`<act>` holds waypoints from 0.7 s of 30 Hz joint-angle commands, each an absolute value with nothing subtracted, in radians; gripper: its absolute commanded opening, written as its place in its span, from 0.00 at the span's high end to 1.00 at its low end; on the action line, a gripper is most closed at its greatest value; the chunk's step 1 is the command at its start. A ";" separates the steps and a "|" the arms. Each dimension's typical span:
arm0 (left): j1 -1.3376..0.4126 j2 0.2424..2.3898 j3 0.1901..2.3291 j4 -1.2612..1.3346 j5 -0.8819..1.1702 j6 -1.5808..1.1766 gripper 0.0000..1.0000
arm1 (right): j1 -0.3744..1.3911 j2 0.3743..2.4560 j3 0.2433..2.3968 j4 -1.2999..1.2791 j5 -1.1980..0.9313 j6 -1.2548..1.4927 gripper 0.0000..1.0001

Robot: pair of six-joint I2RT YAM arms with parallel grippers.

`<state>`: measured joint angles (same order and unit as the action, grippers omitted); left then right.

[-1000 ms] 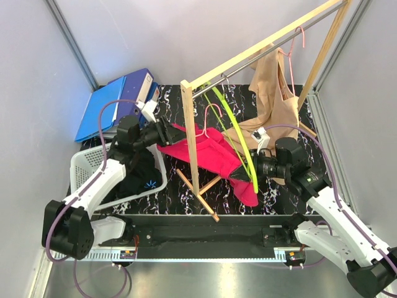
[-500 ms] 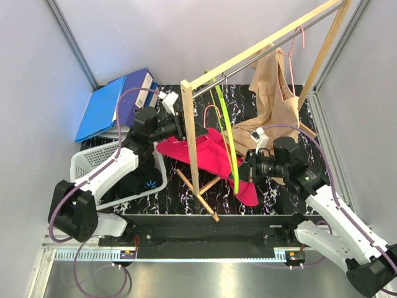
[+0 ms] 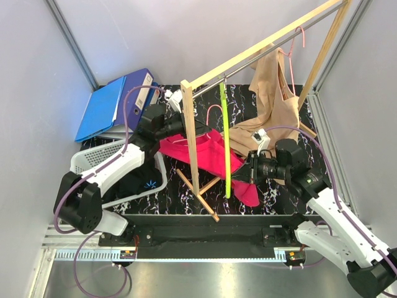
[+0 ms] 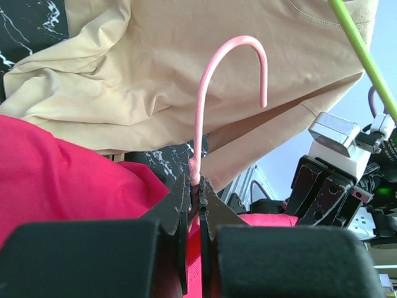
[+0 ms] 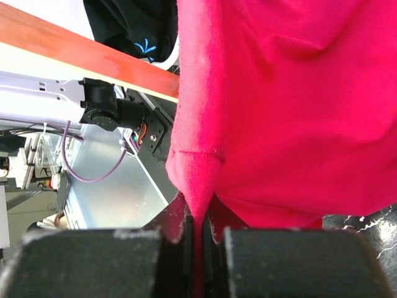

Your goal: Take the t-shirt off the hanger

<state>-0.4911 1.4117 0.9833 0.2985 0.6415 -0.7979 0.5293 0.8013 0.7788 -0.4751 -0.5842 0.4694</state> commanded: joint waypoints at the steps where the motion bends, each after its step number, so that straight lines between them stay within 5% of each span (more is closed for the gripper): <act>1: -0.512 1.425 1.052 0.377 0.600 -0.821 1.00 | 0.529 0.781 0.772 -0.462 -0.552 0.479 0.86; 2: -0.517 1.416 1.052 0.370 0.565 -0.818 1.00 | 0.529 0.779 0.776 -0.503 -0.479 0.485 0.61; 6: -0.541 1.381 1.054 0.307 0.402 -0.807 1.00 | 0.531 0.738 0.822 -0.617 -0.247 0.578 0.11; 7: -0.545 1.378 1.049 0.314 0.337 -0.811 1.00 | 0.529 0.724 0.827 -0.632 -0.211 0.600 0.06; 16: -0.552 1.440 1.064 0.544 0.158 -0.923 1.00 | 0.529 0.611 0.942 -0.775 0.141 0.652 0.00; 21: -0.549 1.476 1.172 0.537 0.109 -0.868 1.00 | 0.531 0.626 0.907 -0.608 -0.096 0.583 0.00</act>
<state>-0.5518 1.4582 1.0481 0.4084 0.2089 -0.8871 0.5293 0.5934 0.9150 -0.7242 0.0193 0.6319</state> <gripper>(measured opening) 0.046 0.994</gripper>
